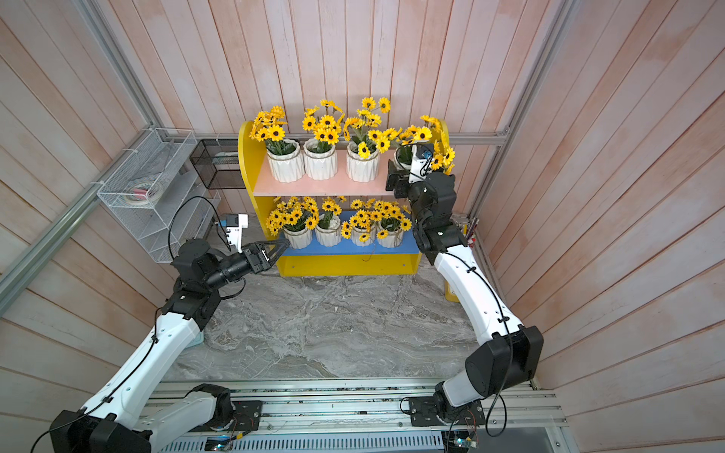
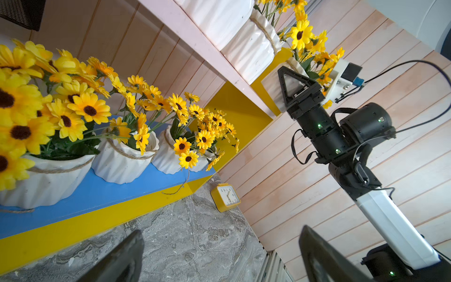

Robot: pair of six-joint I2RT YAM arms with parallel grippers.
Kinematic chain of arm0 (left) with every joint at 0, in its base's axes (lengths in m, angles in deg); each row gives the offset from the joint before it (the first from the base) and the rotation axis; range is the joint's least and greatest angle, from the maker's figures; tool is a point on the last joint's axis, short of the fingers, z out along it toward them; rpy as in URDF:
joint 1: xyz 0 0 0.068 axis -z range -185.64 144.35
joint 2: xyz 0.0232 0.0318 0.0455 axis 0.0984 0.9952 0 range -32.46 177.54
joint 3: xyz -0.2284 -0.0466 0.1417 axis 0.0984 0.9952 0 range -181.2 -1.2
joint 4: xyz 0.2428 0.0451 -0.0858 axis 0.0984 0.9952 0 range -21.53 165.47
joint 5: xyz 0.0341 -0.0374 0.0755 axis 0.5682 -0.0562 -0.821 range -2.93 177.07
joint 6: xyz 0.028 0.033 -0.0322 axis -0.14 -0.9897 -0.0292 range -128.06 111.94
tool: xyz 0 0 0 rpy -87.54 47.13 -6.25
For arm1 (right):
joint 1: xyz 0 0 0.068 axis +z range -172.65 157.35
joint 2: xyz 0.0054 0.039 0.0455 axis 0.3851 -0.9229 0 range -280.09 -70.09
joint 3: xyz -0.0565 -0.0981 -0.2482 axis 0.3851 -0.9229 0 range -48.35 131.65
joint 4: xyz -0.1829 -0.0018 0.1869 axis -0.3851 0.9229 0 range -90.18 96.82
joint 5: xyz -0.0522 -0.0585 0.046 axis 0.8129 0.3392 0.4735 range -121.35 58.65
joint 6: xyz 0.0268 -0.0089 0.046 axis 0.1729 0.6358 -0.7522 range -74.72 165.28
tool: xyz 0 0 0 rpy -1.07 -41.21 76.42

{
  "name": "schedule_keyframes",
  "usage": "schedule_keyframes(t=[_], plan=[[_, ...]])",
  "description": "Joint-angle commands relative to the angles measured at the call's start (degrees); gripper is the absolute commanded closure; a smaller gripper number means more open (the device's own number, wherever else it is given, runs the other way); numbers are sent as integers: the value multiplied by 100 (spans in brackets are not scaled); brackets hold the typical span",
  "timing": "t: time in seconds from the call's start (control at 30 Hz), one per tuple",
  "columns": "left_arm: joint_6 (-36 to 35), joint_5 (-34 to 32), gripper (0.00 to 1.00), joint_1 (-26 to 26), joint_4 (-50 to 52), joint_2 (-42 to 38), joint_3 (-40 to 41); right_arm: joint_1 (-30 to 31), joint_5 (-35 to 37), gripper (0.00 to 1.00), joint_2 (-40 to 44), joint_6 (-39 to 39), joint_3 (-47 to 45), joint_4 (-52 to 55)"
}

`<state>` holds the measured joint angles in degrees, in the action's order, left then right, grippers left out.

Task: Take the sunflower pots off the shelves
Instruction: Pick up the sunflower pot from the shelf.

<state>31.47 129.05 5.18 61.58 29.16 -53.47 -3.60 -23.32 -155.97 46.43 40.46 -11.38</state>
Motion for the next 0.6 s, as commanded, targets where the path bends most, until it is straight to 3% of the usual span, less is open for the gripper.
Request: schedule_keyframes(t=[0.0,0.57], plan=[[15,39,0,23,-145,42,-132,20,60,100,328,-45,-79,-486],[65,34,0,21,-251,96,-3,46,403,100,1527,-167,-1408,-522]])
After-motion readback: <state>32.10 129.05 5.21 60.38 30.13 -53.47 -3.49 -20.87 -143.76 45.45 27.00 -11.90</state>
